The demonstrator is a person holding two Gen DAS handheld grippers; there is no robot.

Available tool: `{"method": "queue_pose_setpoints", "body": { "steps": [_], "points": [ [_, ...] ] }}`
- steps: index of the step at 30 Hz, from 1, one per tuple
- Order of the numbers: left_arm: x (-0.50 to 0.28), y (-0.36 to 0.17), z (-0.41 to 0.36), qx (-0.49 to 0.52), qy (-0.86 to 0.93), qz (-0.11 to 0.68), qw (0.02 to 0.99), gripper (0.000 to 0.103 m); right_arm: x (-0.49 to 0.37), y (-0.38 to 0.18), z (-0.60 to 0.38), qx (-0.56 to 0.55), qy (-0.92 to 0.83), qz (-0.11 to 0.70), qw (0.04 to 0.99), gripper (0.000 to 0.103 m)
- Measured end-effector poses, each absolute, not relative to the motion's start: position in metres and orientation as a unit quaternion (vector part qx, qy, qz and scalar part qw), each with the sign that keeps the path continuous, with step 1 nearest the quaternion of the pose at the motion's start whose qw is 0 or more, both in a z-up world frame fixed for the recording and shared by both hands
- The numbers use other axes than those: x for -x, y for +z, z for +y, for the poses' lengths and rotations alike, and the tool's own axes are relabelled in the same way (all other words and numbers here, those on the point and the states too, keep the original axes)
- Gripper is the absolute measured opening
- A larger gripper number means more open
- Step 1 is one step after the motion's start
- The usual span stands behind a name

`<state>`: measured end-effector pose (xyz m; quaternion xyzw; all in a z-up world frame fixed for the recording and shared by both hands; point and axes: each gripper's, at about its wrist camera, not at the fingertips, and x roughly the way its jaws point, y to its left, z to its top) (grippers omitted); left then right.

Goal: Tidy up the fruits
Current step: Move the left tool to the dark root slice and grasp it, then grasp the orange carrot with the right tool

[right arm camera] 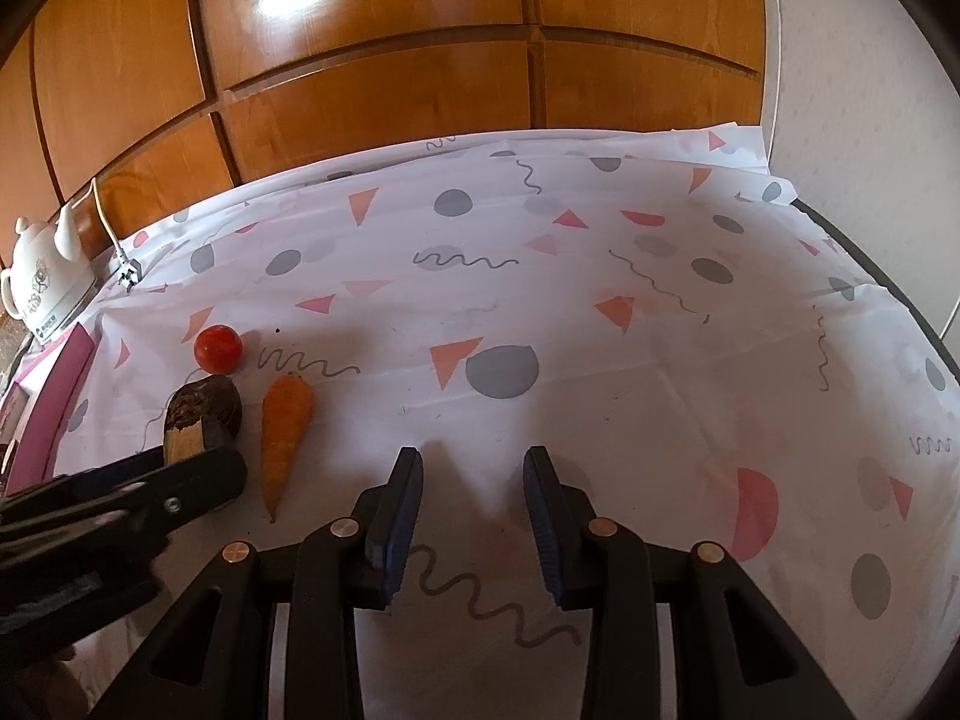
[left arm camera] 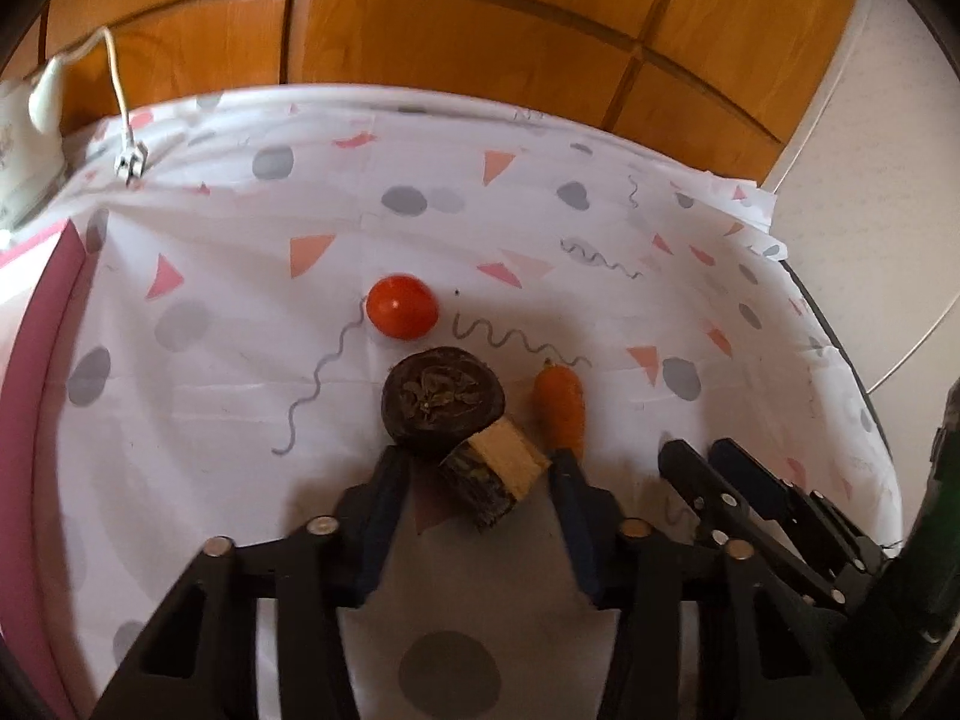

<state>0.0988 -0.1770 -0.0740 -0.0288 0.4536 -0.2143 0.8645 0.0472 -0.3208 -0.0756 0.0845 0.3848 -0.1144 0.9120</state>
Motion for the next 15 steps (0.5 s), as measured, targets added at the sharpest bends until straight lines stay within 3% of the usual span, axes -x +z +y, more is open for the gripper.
{"method": "queue_pose_setpoints", "body": {
  "steps": [15],
  "points": [
    [-0.069,-0.076,-0.125,0.001,-0.188,0.389,0.902,0.038,-0.049,-0.074,-0.313,-0.077,-0.101,0.388,0.913,0.038]
  ]
}}
